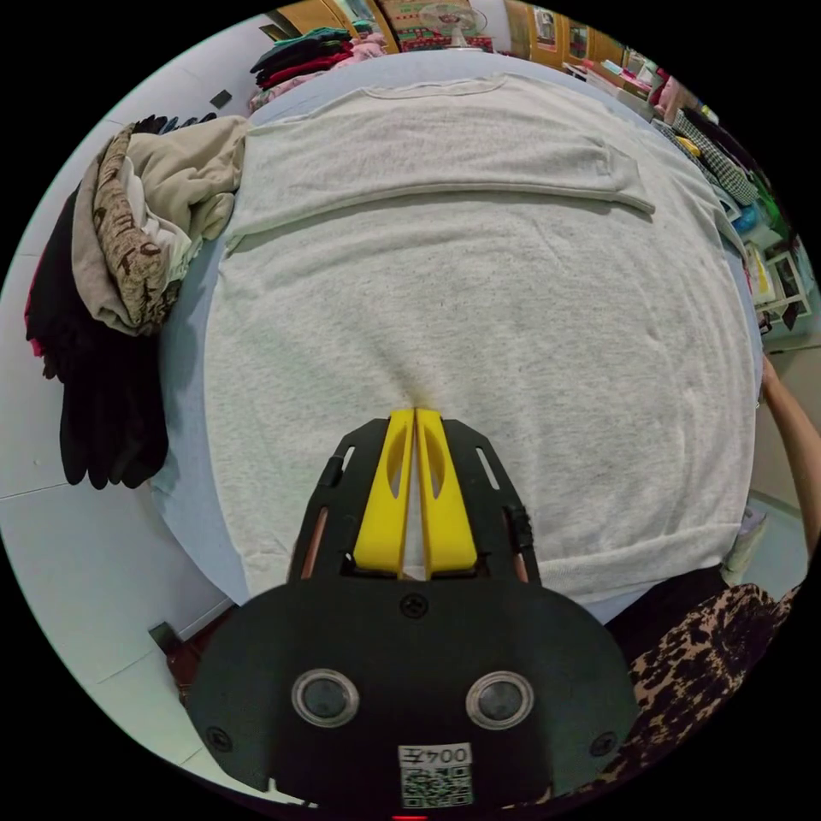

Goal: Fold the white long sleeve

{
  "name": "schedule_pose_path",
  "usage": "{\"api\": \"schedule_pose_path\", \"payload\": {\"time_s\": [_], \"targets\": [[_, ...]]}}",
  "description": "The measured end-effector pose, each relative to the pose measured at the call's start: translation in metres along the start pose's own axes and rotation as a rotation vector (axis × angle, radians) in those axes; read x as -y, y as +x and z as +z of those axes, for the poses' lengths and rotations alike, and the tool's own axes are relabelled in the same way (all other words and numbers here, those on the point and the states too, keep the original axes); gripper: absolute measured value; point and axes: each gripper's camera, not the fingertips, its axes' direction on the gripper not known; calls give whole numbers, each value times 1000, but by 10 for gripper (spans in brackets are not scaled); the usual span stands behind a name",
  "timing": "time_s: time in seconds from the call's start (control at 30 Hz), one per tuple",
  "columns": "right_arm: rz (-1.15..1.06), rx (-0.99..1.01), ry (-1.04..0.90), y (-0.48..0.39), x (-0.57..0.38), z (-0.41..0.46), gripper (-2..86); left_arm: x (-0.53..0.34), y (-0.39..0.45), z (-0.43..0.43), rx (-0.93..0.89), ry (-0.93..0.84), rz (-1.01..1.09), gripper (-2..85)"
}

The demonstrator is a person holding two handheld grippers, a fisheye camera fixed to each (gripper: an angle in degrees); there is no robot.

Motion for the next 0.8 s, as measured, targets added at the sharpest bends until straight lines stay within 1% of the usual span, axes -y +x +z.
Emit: {"api": "schedule_pose_path", "payload": {"time_s": [0.1,0.2,0.3,0.4,0.47,0.5,0.57,0.6,0.63,0.67,0.7,0.77,0.8], "targets": [[24,11,50,2,20,12,133,0,1,0,-8,1,-16,4],[25,3,138,-4,25,21,78,-3,-1,0,-27,8,-24,4],[-47,11,204,-32,15,30,38,-6,-4,1,-47,14,-19,4],[-274,-67,269,-103,-23,45,28,-10,-9,2,-77,25,-27,4],[-538,-169,268,-179,-80,83,28,-17,-12,3,-93,42,-24,4],[-611,-202,259,-198,-99,98,29,-18,-13,4,-94,47,-21,4],[-909,-320,186,-265,-192,178,29,-27,-12,5,-91,74,10,4],[-980,-344,154,-277,-219,203,29,-29,-12,5,-89,84,20,4],[-1107,-389,81,-292,-274,258,30,-35,-12,6,-87,105,33,4],[-1218,-429,-4,-295,-330,318,31,-42,-13,7,-87,128,38,5],[-1267,-448,-51,-291,-358,348,32,-45,-13,7,-87,141,38,5],[-1417,-518,-258,-244,-458,475,47,-60,-13,9,-81,192,25,6],[-1444,-537,-310,-225,-479,506,53,-63,-12,10,-74,204,26,6]]}}
